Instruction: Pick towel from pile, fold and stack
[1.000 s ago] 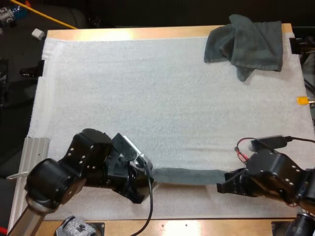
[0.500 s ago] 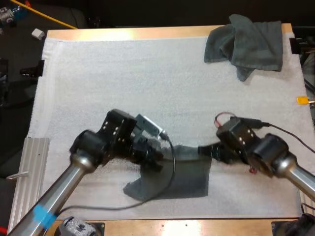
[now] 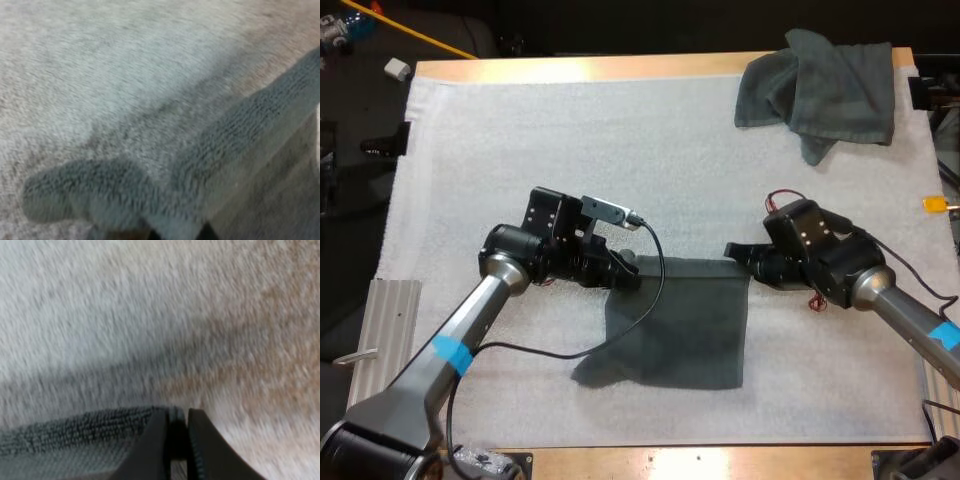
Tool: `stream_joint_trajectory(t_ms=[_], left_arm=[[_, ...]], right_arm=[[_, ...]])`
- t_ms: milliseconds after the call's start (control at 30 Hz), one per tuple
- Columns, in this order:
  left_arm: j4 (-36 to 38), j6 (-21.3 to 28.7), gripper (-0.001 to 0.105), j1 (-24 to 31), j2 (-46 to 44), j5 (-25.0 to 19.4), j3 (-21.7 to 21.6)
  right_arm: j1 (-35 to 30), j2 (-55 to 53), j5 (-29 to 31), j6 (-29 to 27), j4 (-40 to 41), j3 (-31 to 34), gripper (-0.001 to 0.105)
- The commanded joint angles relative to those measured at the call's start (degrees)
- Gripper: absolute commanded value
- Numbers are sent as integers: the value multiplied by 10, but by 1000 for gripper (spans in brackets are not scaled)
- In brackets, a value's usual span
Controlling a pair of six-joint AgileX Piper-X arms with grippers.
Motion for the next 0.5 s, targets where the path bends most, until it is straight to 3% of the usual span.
stream_joint_trajectory(t_ms=[0,300,367,467], left_arm=[[-27,0,0,23,28,-6,-2],[-78,-15,3,43,33,15,-2],[-86,-21,15,48,35,16,-2],[-99,-35,38,53,33,17,-2]], right_arm=[[-21,13,12,14,-19,-6,0],[-26,18,-2,44,-92,-5,1],[-28,20,-6,50,-109,-5,5],[-30,23,-18,62,-135,-5,27]])
